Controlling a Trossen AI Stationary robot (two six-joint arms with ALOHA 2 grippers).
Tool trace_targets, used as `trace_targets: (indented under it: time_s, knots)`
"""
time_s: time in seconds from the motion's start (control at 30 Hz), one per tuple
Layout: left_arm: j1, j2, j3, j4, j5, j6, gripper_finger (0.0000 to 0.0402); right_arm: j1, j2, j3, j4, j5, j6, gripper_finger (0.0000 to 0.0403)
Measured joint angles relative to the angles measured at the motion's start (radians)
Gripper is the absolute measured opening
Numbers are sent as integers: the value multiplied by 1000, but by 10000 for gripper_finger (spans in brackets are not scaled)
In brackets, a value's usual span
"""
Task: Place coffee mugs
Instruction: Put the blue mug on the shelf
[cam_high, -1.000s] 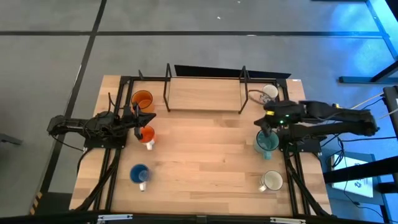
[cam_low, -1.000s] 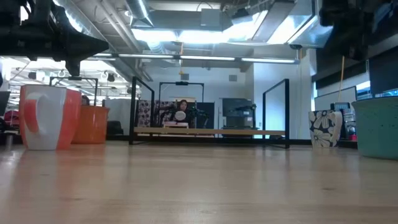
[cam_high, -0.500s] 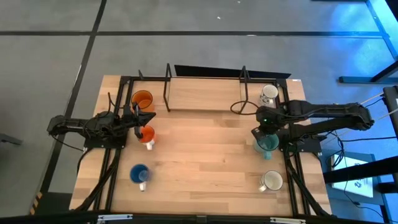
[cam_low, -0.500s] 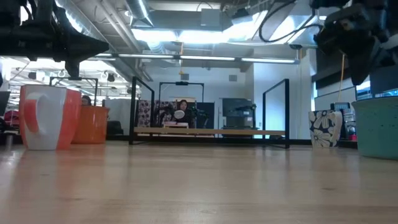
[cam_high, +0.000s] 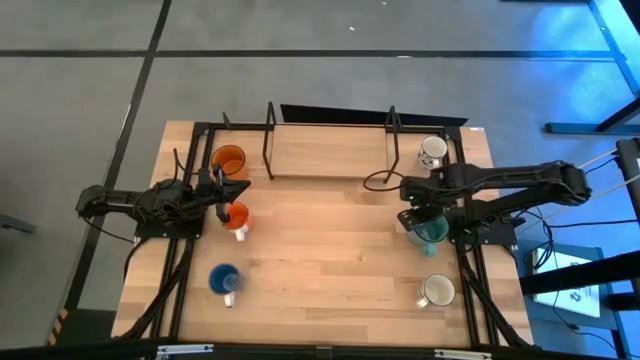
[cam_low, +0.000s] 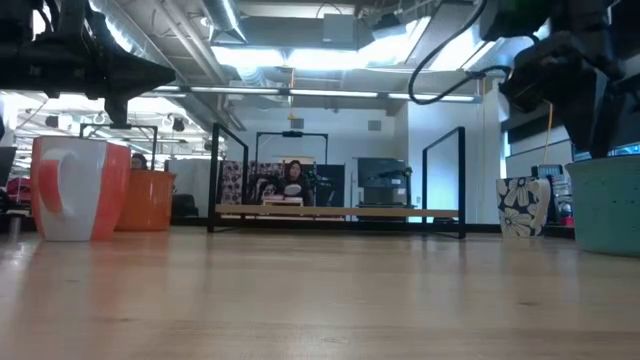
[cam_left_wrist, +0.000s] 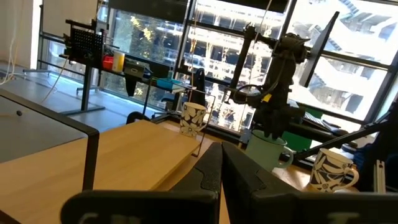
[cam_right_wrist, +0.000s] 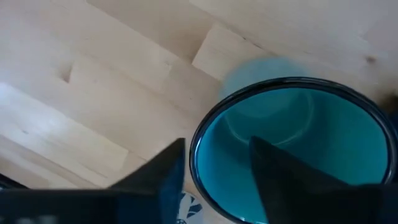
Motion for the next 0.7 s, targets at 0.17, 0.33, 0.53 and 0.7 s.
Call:
trace_targets:
  time_s: [0.17, 0.33, 0.53, 0.7]
  knots:
    - [0, 0, 0, 0, 0, 0, 0, 0, 16, 0, 4, 10, 5, 239]
    - [0, 0, 0, -1, -5, 0, 0, 0, 46, 0, 31, 22, 5, 251]
    - [0, 0, 0, -1, -21, 0, 0, 0, 114, -1, 30, 26, -10, 226]
    - [0, 0, 0, -1, -22, 0, 0, 0, 155, -1, 33, 26, -29, 185]
